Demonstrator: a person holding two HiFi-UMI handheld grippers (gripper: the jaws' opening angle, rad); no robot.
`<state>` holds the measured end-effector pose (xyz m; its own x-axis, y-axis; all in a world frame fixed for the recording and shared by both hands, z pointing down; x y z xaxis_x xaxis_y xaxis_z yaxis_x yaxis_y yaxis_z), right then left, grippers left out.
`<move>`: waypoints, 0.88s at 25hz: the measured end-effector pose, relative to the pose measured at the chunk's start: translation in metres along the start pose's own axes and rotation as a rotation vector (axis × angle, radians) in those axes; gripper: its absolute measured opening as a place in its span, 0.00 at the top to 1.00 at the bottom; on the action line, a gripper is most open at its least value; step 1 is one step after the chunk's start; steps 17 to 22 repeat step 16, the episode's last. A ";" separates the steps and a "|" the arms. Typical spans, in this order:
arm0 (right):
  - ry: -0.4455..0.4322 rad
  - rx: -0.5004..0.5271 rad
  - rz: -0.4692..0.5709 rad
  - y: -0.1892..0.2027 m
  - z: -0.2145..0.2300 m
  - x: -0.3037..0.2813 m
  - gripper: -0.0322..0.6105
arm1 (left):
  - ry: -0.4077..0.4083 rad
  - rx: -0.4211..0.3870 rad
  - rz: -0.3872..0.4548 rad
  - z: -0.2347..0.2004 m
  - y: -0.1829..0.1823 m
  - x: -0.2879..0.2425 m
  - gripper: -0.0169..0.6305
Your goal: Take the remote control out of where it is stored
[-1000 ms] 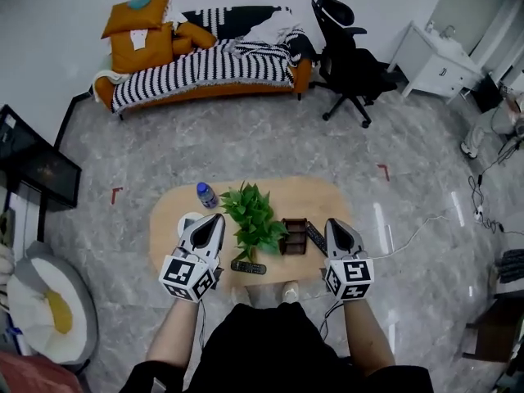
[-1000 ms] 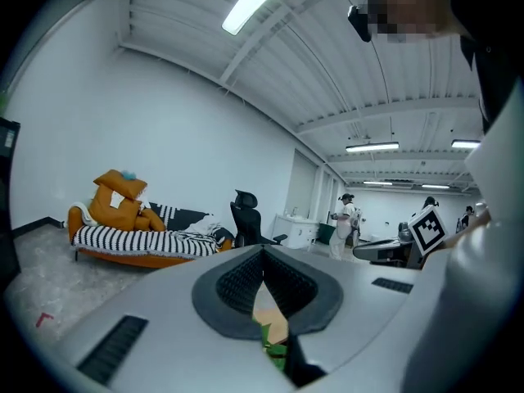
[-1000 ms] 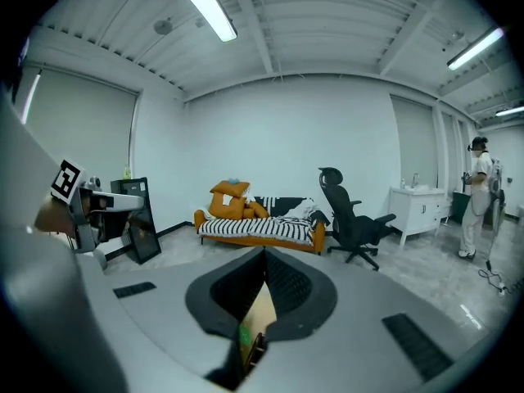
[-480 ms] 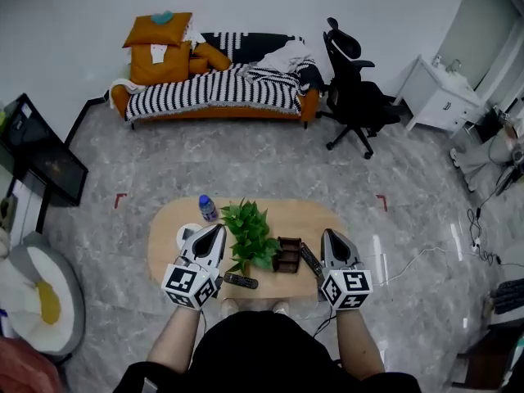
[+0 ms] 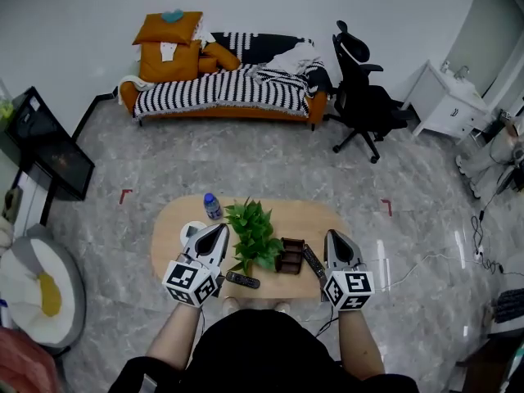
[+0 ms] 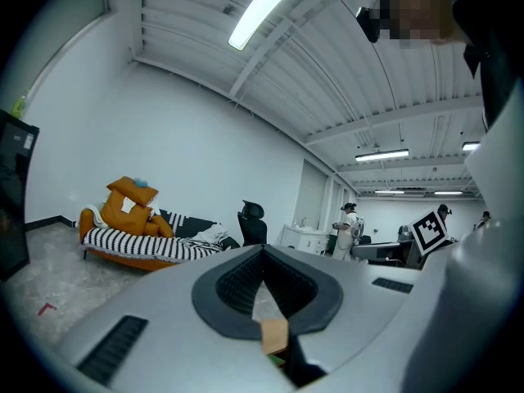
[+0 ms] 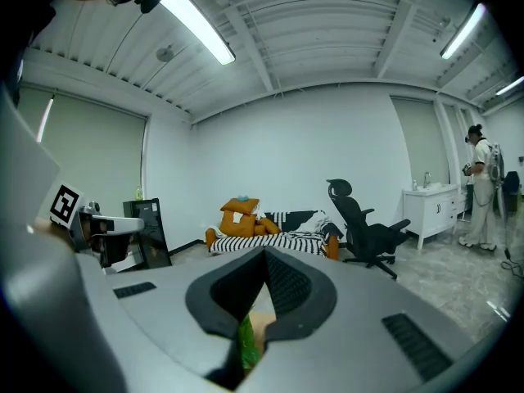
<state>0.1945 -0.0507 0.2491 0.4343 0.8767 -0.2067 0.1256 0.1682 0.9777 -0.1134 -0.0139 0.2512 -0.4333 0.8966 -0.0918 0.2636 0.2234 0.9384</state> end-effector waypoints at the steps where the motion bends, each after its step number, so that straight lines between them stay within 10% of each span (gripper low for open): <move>1: -0.002 0.001 0.000 -0.001 0.000 0.000 0.94 | 0.001 0.000 -0.002 0.000 -0.001 0.000 0.96; 22: -0.006 -0.016 -0.015 0.007 -0.006 -0.003 0.94 | 0.009 0.006 -0.026 -0.003 0.005 0.001 0.96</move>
Point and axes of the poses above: the fingertips, and each gripper's own axes: x backward along the fingers, z to its right, y out of its underside, the point moved 6 cm from there along x, backward along the fingers, and after that the axes turned 7 degrees about x, right-handed, at the moved point
